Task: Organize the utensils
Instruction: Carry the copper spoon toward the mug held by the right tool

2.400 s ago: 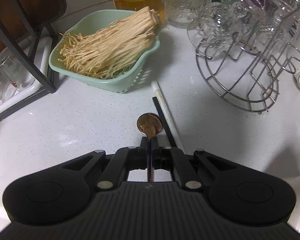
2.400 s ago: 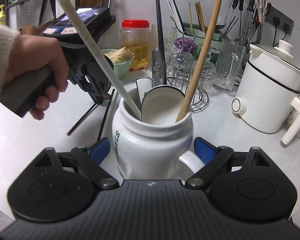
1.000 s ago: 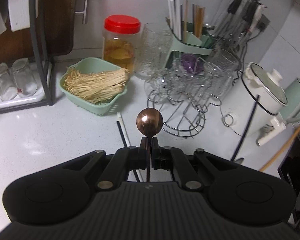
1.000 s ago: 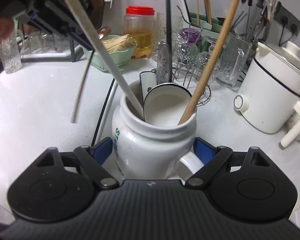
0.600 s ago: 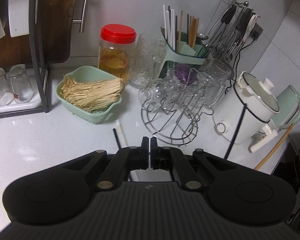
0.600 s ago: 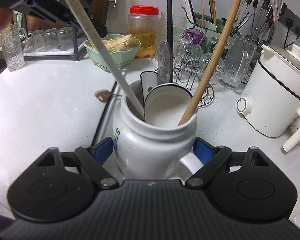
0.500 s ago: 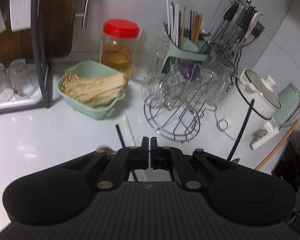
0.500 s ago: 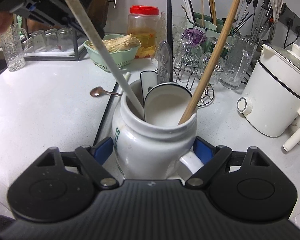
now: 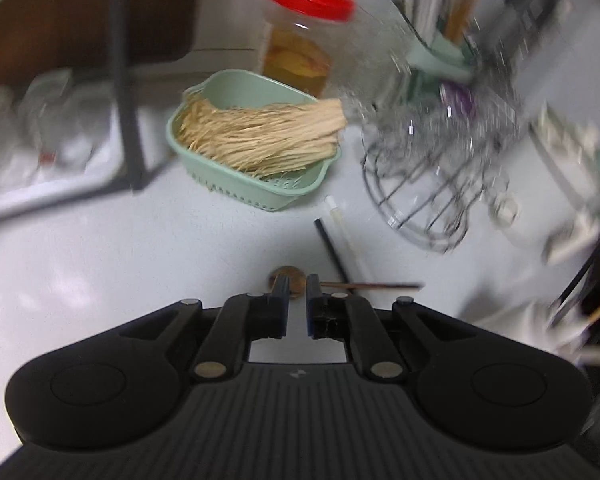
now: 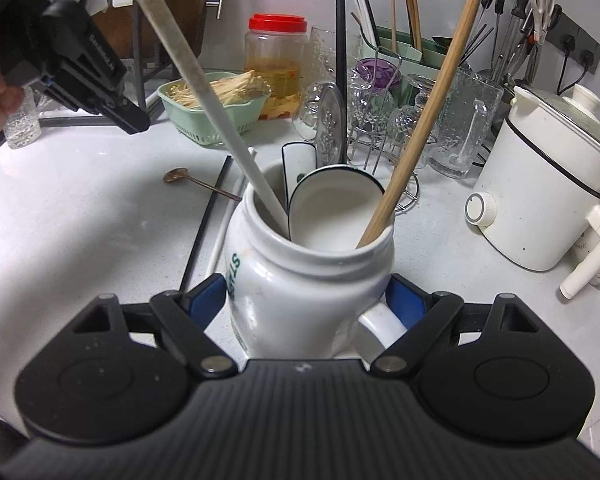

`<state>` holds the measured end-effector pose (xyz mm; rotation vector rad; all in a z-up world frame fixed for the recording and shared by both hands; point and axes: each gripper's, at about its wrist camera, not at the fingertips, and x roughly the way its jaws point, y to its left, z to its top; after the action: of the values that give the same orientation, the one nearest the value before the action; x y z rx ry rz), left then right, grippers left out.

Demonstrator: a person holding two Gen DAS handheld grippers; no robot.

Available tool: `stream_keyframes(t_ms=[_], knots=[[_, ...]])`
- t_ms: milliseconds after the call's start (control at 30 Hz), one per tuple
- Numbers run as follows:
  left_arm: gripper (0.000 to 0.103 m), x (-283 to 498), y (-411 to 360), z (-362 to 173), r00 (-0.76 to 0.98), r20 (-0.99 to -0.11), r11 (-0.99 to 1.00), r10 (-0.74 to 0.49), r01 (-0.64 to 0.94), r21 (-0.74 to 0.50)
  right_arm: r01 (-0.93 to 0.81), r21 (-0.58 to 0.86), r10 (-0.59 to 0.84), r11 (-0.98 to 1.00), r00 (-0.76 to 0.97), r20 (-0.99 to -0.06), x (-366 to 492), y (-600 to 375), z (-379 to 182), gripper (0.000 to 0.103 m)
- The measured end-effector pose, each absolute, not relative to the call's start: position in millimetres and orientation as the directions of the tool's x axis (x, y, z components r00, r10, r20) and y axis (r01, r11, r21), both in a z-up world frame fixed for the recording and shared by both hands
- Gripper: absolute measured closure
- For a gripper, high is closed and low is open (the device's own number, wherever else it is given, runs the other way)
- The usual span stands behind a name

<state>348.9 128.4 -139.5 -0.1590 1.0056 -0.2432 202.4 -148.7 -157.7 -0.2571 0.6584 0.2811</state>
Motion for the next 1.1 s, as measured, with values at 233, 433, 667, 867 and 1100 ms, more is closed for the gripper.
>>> stream_keyframes(t_ms=[233,433,667,867,1100], knots=[[0.095,364.2,97.5,-155.2,0.425,-0.859,0.889,-0.286,0.453,-0.072,-0.31,-0.141,0.153,0.94,0.754,-0.639,203.1,-147.5,-157.0,0.014],[0.085,366.8,63.9,-167.7,0.38,-0.892,0.732,-0.247,0.676,0.085,-0.27,-0.139,0.121,0.953,0.757,-0.642,203.0,-144.3,-156.9,0.014],[0.083,383.4,48.2,-183.0,0.341,-0.914,0.582,-0.221,0.798,0.156,-0.22,-0.134,0.084,0.966,0.761,-0.643,201.5,-140.5,-156.9,0.014],[0.083,392.1,29.5,-188.9,0.292,-0.927,0.449,-0.237,0.879,0.163,-0.198,-0.13,0.069,0.972,0.761,-0.646,201.4,-140.2,-156.8,0.014],[0.084,400.6,16.5,-196.8,0.235,-0.949,0.384,-0.21,0.913,0.141,-0.192,-0.121,0.067,0.974,0.752,-0.656,206.4,-140.2,-155.7,0.014]])
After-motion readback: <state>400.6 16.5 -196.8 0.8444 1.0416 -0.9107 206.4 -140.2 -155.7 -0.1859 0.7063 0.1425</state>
